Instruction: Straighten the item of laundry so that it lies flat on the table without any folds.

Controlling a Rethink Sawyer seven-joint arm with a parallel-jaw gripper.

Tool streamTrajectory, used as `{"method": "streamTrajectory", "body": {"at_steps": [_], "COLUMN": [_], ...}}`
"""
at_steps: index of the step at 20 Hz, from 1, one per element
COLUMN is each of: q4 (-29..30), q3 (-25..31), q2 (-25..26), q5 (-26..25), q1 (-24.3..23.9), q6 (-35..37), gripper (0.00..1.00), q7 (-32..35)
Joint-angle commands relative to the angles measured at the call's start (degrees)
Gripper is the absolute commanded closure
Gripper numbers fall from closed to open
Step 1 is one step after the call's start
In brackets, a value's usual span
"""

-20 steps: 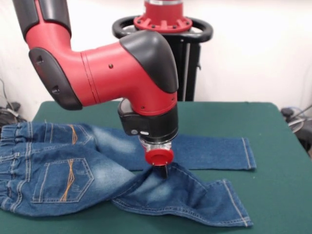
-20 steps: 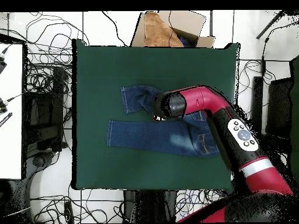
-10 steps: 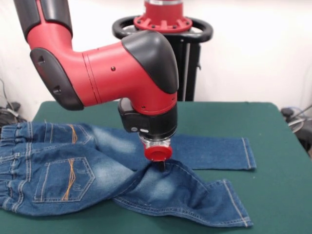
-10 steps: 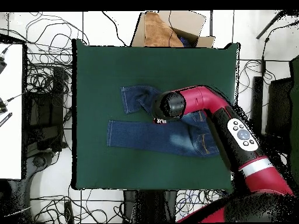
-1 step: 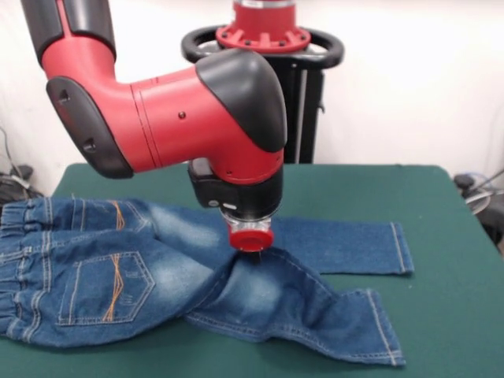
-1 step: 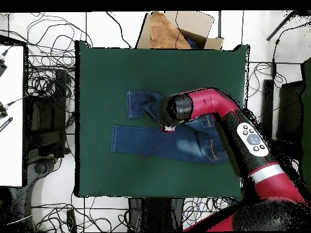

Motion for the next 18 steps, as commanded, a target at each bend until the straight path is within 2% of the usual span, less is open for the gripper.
{"method": "streamTrajectory", "body": {"at_steps": [1, 18], "q4": [-2.4, 0.8], "q3": [-3.9, -1.1], "q2": [1.6, -0.4], "q5": [2.0, 3.9], "q1": [2.1, 0.2], "q6": [11.9, 17.2], "gripper": [1.0, 1.0], "q7": [-12.5, -12.4]}}
